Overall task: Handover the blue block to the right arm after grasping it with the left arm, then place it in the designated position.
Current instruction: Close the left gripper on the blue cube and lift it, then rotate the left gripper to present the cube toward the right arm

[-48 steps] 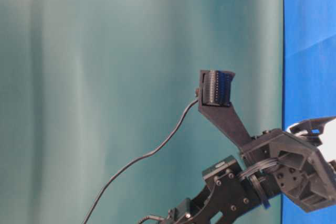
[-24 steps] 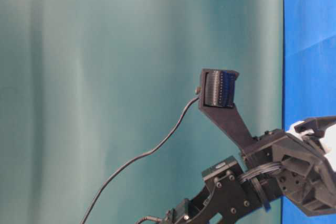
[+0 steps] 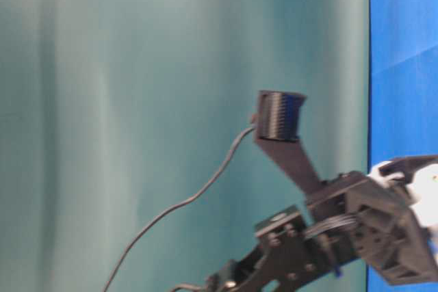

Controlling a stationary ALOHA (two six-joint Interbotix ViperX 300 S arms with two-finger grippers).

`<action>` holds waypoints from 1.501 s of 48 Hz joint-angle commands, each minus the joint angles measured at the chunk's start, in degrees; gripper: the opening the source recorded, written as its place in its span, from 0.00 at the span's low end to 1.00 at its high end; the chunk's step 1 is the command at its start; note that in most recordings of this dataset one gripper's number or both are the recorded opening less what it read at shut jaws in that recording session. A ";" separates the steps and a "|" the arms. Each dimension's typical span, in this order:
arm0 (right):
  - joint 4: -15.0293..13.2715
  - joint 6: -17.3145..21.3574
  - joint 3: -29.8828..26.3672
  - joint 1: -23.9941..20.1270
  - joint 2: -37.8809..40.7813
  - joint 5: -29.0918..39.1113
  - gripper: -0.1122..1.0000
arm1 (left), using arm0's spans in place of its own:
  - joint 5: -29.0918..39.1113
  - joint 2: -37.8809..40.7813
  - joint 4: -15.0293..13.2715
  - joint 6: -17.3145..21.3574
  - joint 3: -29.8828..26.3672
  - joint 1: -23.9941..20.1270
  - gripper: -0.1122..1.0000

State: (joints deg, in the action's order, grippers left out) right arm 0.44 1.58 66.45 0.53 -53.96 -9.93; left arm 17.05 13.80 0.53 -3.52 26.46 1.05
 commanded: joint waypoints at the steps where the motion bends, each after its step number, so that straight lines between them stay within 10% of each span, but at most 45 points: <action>1: 0.09 0.09 -1.05 0.09 0.44 -0.35 0.98 | 1.85 -4.48 0.09 0.09 -1.85 0.44 0.54; 35: 0.09 0.00 -1.05 0.09 0.88 -0.35 0.98 | 23.20 -16.35 0.18 0.18 -15.21 1.23 0.54; 72: 0.09 0.09 -0.97 0.00 1.49 -0.53 0.98 | 24.08 -18.54 0.26 0.35 -15.56 1.14 0.54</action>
State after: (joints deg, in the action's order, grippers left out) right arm 0.35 1.58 66.45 0.53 -52.82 -10.02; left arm 41.31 -2.99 0.62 -3.25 11.87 2.11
